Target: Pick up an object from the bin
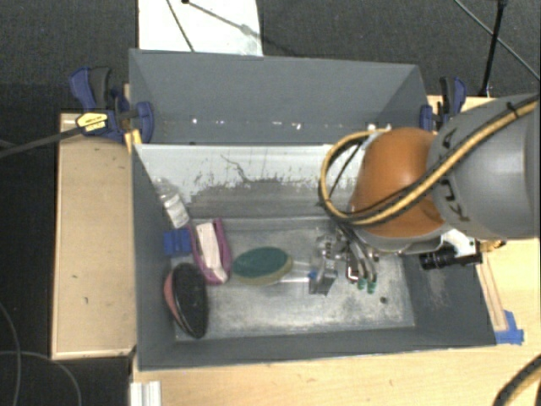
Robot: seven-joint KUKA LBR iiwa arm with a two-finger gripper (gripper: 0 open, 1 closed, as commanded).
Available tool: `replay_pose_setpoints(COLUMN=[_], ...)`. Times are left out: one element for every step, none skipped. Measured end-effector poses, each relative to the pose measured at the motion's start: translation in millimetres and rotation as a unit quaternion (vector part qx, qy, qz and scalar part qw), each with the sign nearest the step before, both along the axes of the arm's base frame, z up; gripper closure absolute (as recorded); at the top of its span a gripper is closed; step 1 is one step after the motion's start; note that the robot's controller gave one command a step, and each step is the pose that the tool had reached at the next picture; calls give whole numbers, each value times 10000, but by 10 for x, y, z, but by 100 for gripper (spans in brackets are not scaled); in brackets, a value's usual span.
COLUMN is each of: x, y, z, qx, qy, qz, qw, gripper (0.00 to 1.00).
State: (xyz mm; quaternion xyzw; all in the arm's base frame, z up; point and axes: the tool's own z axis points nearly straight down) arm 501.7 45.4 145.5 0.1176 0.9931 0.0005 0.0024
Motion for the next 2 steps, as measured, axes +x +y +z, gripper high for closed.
replay_pose_setpoints(x=[12, 22], y=[-1, -3], z=[147, 314], qx=[2, 1], qy=[-5, -5], qz=[16, 37], qw=[10000, 10000], gripper=[100, 100])
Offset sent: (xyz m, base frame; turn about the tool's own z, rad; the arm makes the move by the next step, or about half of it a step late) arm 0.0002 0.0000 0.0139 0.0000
